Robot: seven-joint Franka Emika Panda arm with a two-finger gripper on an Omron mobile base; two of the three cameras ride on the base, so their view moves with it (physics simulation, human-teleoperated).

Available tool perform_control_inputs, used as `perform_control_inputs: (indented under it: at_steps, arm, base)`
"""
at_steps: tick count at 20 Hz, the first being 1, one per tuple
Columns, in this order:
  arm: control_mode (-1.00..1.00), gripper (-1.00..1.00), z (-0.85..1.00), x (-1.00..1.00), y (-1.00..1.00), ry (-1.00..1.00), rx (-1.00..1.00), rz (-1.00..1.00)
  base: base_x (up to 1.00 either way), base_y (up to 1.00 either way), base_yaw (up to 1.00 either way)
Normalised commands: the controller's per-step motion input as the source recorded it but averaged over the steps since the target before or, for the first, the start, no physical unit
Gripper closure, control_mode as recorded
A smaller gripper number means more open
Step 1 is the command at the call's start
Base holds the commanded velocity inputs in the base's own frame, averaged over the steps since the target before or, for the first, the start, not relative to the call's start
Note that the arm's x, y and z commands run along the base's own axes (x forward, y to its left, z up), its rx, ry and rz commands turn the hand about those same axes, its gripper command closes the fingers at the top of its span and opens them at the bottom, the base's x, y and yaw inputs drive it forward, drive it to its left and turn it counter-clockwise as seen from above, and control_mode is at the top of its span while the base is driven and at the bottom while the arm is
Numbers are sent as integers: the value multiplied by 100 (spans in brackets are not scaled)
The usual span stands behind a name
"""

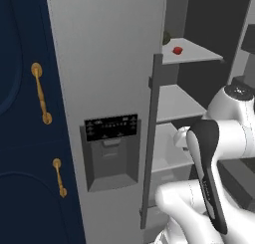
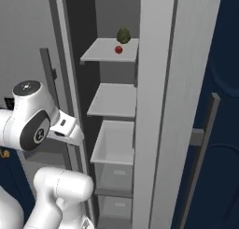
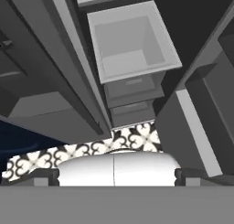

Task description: Take the strawberry from the fridge and place it on top of the pancake, located on the dining counter.

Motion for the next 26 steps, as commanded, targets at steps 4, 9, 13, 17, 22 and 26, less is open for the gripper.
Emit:
perform_control_inputs:
  at_steps: [4,9,13,17,22,26]
  arm:
    - [100,-100,0,0,0,0,0,0]
    - [100,-100,0,0,0,0,0,0]
    - [100,-100,0,0,0,0,0,0]
    - [100,-100,0,0,0,0,0,0]
    - [100,-100,0,0,0,0,0,0]
    - [100,-100,0,0,0,0,0,0]
  base:
    - [0,-33,0]
    - [1,-27,-1]
    - [11,-37,-1]
    - [12,-51,-8]
    - [13,-25,-13]
    - [25,0,-7]
